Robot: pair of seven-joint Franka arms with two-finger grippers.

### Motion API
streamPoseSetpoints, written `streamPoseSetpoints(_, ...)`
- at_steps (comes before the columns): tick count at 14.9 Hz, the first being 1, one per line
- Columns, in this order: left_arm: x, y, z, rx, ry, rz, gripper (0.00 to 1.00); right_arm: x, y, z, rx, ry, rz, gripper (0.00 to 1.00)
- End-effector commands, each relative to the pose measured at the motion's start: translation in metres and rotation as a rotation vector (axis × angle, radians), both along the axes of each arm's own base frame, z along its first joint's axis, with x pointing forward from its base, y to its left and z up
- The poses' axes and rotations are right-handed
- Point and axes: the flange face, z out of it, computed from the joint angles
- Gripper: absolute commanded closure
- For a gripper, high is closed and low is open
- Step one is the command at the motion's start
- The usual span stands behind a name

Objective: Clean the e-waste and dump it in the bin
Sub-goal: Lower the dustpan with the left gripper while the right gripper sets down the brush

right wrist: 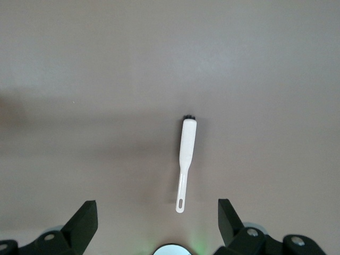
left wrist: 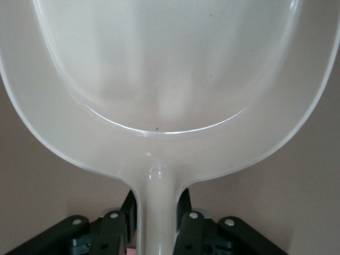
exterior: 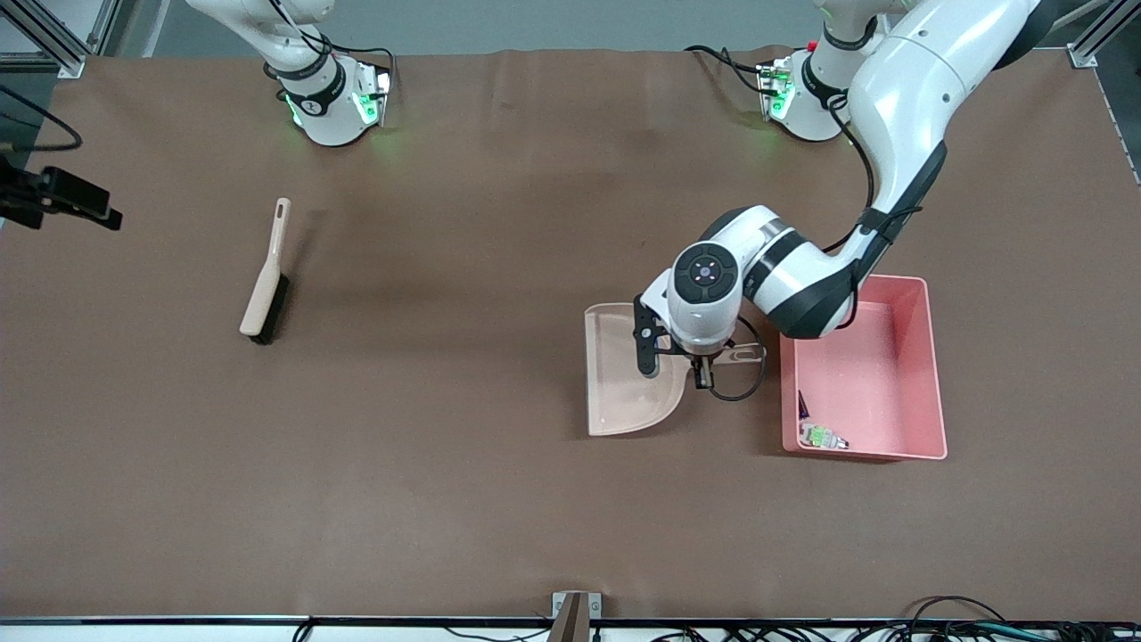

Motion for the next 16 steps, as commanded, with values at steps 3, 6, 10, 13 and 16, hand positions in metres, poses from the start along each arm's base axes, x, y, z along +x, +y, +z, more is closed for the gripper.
streamPoseSetpoints(3, 0.006, -0.009, -0.017, -0.001, -0.047, -0.052, 0.98, 0.001, 0.005, 0.011, -0.032, -0.044, 0.009, 0.0)
streamPoseSetpoints(6, 0.008, -0.011, -0.034, -0.014, -0.066, -0.074, 0.98, 0.004, 0.013, 0.018, -0.044, -0.073, 0.021, 0.0)
streamPoseSetpoints(10, 0.008, -0.012, -0.035, -0.017, -0.076, -0.059, 0.98, 0.008, 0.008, 0.018, -0.029, -0.099, -0.01, 0.0)
streamPoseSetpoints(13, 0.008, -0.013, -0.042, -0.017, -0.101, -0.041, 0.98, 0.006, -0.006, 0.013, -0.034, -0.077, -0.073, 0.0)
streamPoseSetpoints(16, 0.007, -0.013, -0.049, -0.018, -0.094, -0.022, 0.97, 0.002, -0.035, -0.018, -0.034, -0.041, -0.113, 0.0)
